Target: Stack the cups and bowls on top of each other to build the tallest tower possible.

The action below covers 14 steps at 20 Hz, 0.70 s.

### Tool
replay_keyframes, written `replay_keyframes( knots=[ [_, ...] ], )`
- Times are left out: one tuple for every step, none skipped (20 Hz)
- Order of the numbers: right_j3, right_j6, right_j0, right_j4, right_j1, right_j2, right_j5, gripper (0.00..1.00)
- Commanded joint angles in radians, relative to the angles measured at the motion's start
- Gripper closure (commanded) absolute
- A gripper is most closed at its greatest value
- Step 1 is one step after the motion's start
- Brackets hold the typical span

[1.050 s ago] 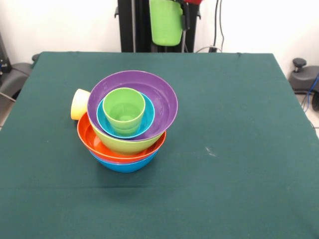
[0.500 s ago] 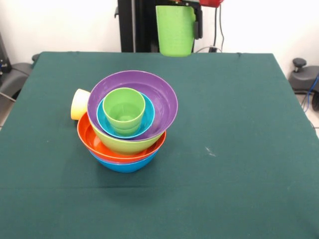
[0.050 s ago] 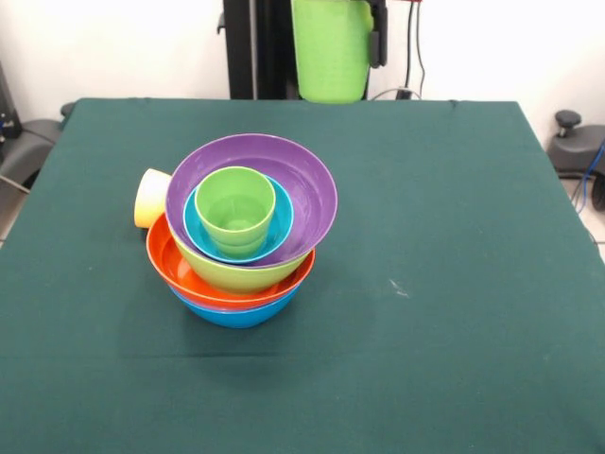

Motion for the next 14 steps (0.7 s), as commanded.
replay_keyframes(
  knots=[
    [-0.102, -0.157, -0.037, -0.094, 0.037, 0.084, 0.121, 1.00],
    [-0.107, -0.163, -0.041, -0.097, 0.042, 0.088, 0.119, 1.00],
    [-0.118, -0.171, -0.047, -0.100, 0.054, 0.094, 0.116, 1.00],
    [-0.121, -0.173, -0.049, -0.103, 0.060, 0.097, 0.111, 1.00],
    [-0.125, -0.181, -0.052, -0.109, 0.071, 0.101, 0.094, 1.00],
    [-0.123, -0.183, -0.057, -0.106, 0.078, 0.107, 0.082, 1.00],
    [-0.126, -0.184, -0.060, -0.107, 0.083, 0.110, 0.073, 1.00],
    [-0.134, -0.185, -0.061, -0.112, 0.090, 0.113, 0.069, 1.00],
    [-0.143, -0.186, -0.062, -0.117, 0.098, 0.117, 0.065, 1.00],
    [-0.149, -0.187, -0.063, -0.119, 0.105, 0.122, 0.064, 1.00],
    [-0.153, -0.191, -0.065, -0.123, 0.109, 0.125, 0.057, 1.00],
    [-0.160, -0.194, -0.066, -0.126, 0.116, 0.128, 0.056, 1.00],
    [-0.162, -0.195, -0.068, -0.127, 0.120, 0.130, 0.056, 1.00],
    [-0.161, -0.197, -0.070, -0.128, 0.124, 0.133, 0.048, 1.00]
  ],
)
